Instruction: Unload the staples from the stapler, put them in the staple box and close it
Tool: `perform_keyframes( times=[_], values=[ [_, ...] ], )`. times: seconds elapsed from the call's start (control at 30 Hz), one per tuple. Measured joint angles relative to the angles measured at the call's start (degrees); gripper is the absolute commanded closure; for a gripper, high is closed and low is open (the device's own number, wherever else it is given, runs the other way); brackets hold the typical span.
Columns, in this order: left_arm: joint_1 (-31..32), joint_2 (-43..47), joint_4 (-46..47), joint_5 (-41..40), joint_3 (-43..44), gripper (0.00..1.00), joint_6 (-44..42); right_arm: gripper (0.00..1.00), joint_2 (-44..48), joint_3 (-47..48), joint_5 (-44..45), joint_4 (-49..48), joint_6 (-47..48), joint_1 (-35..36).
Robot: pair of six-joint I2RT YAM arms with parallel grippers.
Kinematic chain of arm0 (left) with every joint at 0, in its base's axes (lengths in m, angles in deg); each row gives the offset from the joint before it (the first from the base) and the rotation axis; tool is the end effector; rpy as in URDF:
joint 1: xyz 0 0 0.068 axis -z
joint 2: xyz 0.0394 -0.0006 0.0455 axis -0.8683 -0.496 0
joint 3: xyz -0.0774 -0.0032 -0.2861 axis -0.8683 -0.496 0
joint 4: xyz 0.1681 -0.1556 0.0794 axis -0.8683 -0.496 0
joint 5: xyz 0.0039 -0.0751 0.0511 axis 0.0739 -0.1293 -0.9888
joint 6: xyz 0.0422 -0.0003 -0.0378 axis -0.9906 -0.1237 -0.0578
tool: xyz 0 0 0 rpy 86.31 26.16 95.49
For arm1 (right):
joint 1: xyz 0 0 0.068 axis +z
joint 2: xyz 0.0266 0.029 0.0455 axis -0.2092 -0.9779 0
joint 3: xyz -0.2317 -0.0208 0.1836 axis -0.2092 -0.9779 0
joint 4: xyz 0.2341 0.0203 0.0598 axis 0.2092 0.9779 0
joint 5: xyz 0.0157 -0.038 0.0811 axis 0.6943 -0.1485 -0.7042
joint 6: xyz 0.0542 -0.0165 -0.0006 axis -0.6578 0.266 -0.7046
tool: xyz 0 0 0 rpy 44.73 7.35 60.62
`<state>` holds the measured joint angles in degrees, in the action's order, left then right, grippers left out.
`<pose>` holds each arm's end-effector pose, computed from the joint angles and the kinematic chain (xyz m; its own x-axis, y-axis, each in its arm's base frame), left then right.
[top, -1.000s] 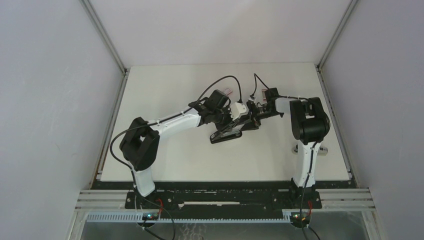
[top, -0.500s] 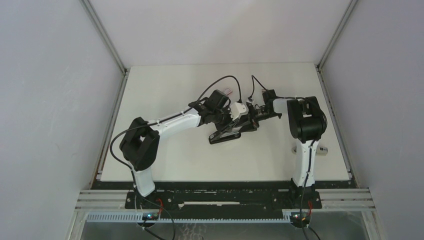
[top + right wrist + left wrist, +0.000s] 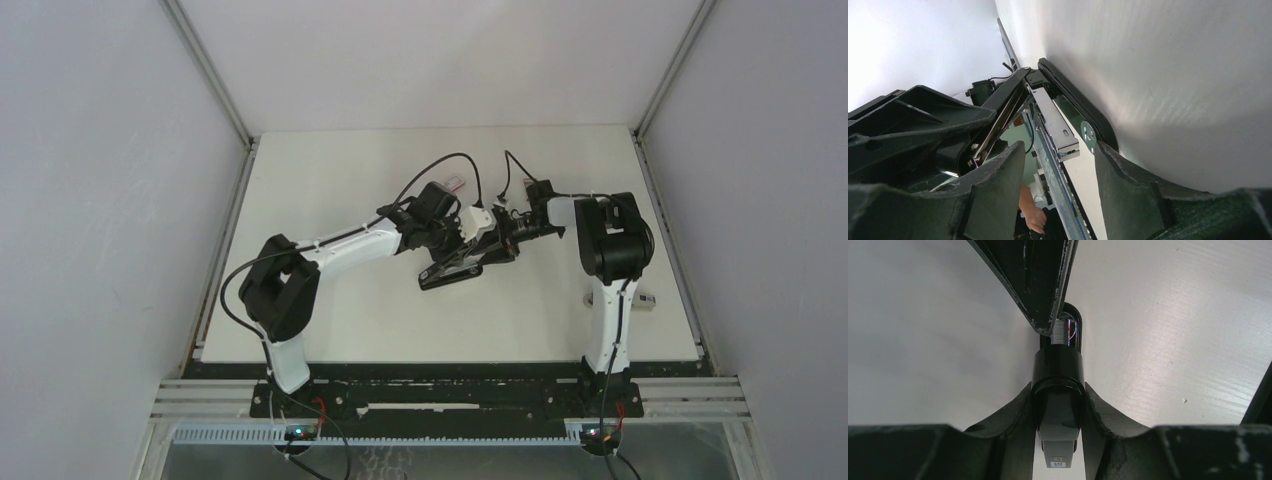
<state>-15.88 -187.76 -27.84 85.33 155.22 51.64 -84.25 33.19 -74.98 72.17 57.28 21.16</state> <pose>0.2701 -0.2815 0.2538 -0.2525 0.7031 -0.6647 0.9464 0.3225 -0.0184 0.3760 0.0974 0.1290 -0.9975 -0.0592 0.0384 0.0139 0.3691 0.9293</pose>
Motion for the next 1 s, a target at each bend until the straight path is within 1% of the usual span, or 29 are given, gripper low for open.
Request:
perform_keyframes(
  times=[0.17,0.4,0.7,0.87,1.0],
  values=[
    [0.0,0.0,0.87,-0.07,0.0,0.96,0.0,0.46,0.07,0.0,0.02,0.98,0.92,-0.31],
    [0.0,0.37,0.92,-1.14,-0.7,0.96,0.0,0.46,0.13,0.0,-0.07,2.73,2.62,0.98],
    [-0.09,0.39,1.44,-1.46,-0.72,0.96,0.02,0.47,0.22,0.0,-0.5,2.45,2.45,1.57],
    [-0.09,0.39,1.55,-1.44,-0.72,0.96,0.02,0.47,2.12,0.0,1.49,2.19,2.47,1.05],
    [-0.09,0.39,1.57,-1.38,-0.72,0.96,0.02,0.47,3.48,0.0,1.44,1.77,2.49,0.92]
  ],
)
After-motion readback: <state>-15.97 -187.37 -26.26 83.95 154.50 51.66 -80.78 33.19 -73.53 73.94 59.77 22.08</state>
